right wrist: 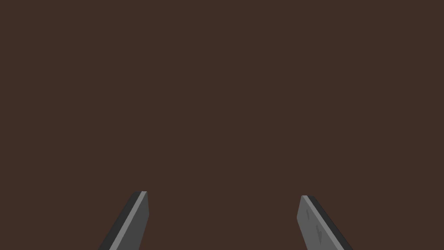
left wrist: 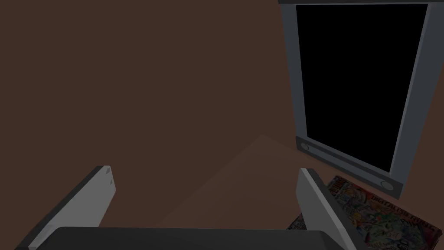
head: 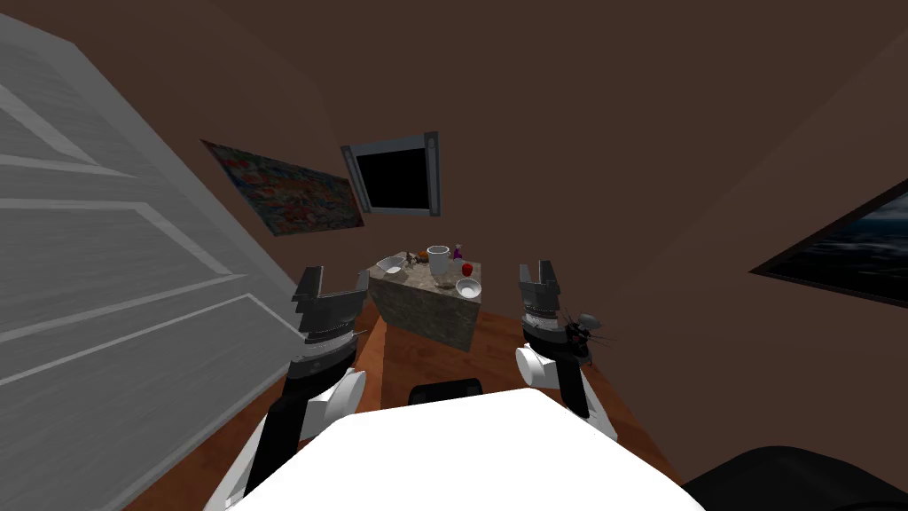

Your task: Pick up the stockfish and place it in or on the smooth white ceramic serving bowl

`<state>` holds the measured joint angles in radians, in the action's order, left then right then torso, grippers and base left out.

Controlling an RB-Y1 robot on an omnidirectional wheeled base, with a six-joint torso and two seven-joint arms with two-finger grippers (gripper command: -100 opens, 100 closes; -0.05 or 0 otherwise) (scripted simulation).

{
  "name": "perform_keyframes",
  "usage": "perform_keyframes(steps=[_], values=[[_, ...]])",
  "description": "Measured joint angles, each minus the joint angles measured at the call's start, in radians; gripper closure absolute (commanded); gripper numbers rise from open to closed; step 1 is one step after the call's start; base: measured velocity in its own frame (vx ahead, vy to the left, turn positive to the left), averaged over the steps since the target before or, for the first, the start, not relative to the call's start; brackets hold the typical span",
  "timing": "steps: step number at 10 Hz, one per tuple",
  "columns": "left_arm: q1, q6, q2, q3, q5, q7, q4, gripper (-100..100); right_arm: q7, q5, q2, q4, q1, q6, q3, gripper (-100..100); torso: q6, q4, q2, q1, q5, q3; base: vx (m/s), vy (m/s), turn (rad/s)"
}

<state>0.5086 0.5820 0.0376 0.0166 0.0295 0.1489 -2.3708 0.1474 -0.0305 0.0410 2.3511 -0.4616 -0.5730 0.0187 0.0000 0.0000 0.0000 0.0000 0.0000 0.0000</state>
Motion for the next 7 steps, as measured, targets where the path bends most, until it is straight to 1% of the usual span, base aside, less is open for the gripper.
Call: perform_keyframes(steps=[1,2,3,4,5,7], values=[[-0.012,-0.018,0.018,0.000,-0.014,0.001,0.005,-100,0.000,0.000,0.000,0.000,0.000,0.000,0.000,0,0.000,0.000,0.000,0.001,0.000,0.000,0.016,0.027,-0.062],[-0.040,-0.048,0.035,-0.003,-0.032,0.003,0.020,-100,0.000,0.000,0.000,0.000,0.000,0.000,0.000,0,0.000,0.000,-0.001,0.002,0.000,-0.001,0.024,0.031,-0.064],[-0.054,-0.079,0.048,-0.003,-0.052,0.005,0.023,-100,0.000,0.000,0.000,0.000,0.000,0.000,0.000,0,0.000,0.000,-0.002,0.002,0.000,-0.001,0.027,0.041,-0.074],[-0.082,-0.116,0.056,-0.004,-0.075,0.006,0.031,-100,0.000,0.000,0.000,0.000,0.000,0.000,0.000,0,0.000,0.000,-0.002,0.003,0.001,-0.001,0.029,0.039,-0.101],[-0.107,-0.138,0.066,-0.008,-0.105,0.010,0.060,-100,0.000,0.000,0.000,0.000,0.000,0.000,0.000,0,0.000,-0.001,-0.003,0.003,0.001,-0.001,0.018,0.026,-0.024],[-0.137,-0.186,0.074,-0.012,-0.142,0.016,0.076,-100,0.000,0.000,0.000,0.000,0.000,0.000,0.000,0,0.000,0.000,-0.002,0.002,0.000,-0.001,0.015,0.021,-0.042]])
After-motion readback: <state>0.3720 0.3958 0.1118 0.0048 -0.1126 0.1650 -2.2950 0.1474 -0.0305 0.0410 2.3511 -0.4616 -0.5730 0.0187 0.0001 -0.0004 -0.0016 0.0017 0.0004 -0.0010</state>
